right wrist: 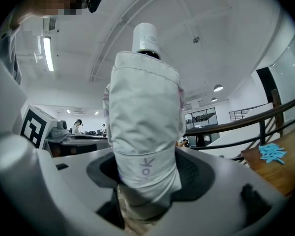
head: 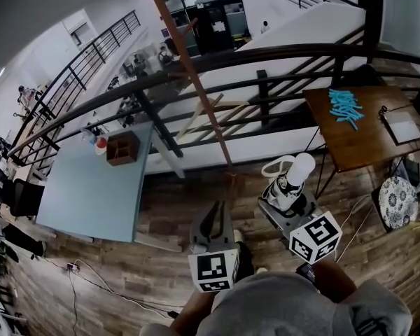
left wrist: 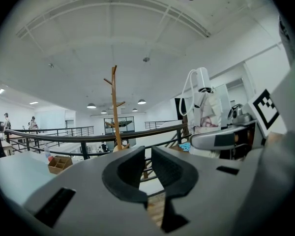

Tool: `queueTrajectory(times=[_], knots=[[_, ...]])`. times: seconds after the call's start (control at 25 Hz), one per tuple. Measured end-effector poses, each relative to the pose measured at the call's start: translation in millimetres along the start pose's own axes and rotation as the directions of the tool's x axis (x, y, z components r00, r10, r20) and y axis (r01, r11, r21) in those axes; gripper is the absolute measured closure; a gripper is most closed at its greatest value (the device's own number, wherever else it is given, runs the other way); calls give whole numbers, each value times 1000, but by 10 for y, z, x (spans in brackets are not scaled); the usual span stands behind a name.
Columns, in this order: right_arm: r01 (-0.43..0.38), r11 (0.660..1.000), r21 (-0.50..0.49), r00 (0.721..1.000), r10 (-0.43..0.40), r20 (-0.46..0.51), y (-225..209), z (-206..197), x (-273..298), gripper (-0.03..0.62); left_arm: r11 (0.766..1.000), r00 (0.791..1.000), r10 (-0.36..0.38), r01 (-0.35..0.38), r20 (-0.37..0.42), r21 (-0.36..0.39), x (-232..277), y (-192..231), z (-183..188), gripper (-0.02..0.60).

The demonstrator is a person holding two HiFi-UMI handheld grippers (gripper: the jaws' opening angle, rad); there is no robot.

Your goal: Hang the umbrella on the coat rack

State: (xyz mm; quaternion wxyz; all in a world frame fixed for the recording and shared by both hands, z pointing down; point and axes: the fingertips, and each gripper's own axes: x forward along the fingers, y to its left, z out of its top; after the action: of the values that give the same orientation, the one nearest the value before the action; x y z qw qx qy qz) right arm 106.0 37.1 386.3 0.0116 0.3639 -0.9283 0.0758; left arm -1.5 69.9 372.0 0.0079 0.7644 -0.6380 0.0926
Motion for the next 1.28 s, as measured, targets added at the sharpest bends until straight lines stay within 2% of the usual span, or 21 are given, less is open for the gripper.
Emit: queueTrajectory(times=[0.28, 0.68, 1.28], knots=[[6, 1000, -9, 1000, -6, 5, -51, 19, 110, 313, 1000, 1000, -7, 7, 3, -24, 113, 83, -41, 534], [5, 1000, -10, 1000, -5, -9, -193, 54, 545, 313, 999, 1000, -11, 11, -5, -32, 489, 355, -57, 534], [5, 1000, 13, 999, -5, -45, -711, 90, 1502, 313, 998, 999, -5, 3, -44, -66, 1455, 884, -114, 532]])
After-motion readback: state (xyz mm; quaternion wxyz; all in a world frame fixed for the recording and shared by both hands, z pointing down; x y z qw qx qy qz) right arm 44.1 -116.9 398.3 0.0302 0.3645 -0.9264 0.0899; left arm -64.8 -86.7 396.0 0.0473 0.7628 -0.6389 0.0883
